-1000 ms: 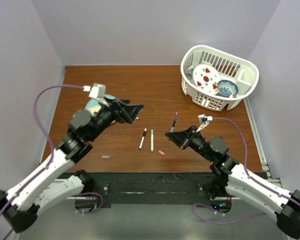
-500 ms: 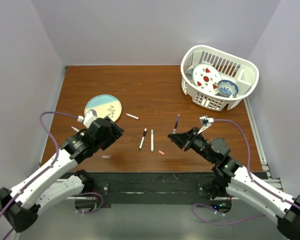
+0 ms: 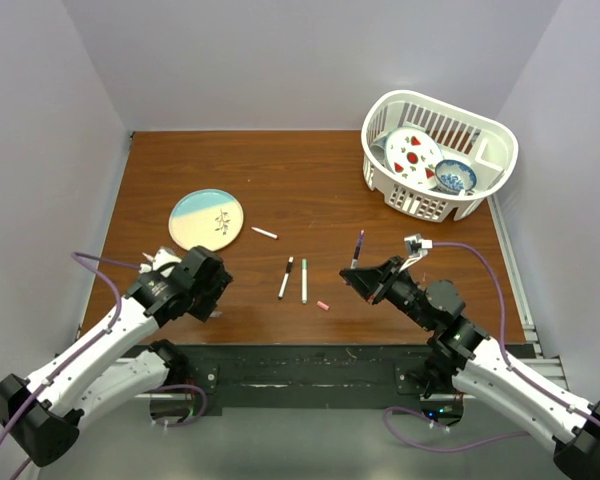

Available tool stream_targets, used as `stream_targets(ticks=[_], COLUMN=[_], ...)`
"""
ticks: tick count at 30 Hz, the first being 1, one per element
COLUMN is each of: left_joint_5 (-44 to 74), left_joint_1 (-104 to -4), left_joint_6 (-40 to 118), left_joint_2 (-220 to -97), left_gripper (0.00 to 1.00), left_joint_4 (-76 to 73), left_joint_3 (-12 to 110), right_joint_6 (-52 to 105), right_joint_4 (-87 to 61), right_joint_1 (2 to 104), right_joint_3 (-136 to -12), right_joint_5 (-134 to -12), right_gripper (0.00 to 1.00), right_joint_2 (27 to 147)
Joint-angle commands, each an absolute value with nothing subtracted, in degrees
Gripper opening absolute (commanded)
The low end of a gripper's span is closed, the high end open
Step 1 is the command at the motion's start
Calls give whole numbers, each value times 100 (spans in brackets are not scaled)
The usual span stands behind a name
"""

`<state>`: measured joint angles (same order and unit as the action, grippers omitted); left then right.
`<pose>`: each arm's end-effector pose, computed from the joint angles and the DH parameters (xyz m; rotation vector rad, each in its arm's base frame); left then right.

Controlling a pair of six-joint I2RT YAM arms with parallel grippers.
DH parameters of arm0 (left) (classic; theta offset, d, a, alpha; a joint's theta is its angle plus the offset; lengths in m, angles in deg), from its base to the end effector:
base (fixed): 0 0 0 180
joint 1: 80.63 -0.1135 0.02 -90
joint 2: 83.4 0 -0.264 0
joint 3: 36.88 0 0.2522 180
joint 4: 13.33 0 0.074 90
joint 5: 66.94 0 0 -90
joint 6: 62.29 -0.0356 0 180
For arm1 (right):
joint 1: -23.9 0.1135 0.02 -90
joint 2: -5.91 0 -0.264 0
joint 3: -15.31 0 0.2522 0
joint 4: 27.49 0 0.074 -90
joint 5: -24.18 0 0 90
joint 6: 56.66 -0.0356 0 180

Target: Insert the pens into the pen caps

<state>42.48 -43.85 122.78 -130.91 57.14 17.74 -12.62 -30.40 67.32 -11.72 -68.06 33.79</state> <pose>0.1194 -0.0744 0.2432 -1.3696 2.2380 -0.3837 0.1068 0.1030 0.2371 0.0032 1.6776 1.2461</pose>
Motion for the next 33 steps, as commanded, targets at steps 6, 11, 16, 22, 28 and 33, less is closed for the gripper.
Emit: stream_targets(ticks=[6,11,16,22,28,33], left_joint_5=[4398,3854,3687,3045,3036,3447], left_joint_1=[-5090,-5855,-6094,-6129,-6138,-6138], left_joint_6=[12247,11500,11235,11173,11165,11217], left_joint_2=[-13218,-13858,-14334,-14799,-15169,-15336], left_gripper=[75,75,73,74,71,66], left_joint_4=[5731,5413,5633,5010,4781,4859], left_joint_3=[1451,1388,1415,817,826,957], right_joint_6=[-1113,-1122,-1052,-1035,-1025,-1034], right_joint_4=[-2850,-2701,-2455,-2402,-2393,-2410], right_joint_1=[6714,6714,6714,6714,6714,6714], right_joint_3=[-1251,-1260,-1295,-1286,-1286,-1295], right_joint_5=[-6626,-6591,-6591,-6459,-6468,-6459], right_gripper=[0,0,0,0,0,0], right_joint_2=[3141,3008,2815,2771,2762,2753])
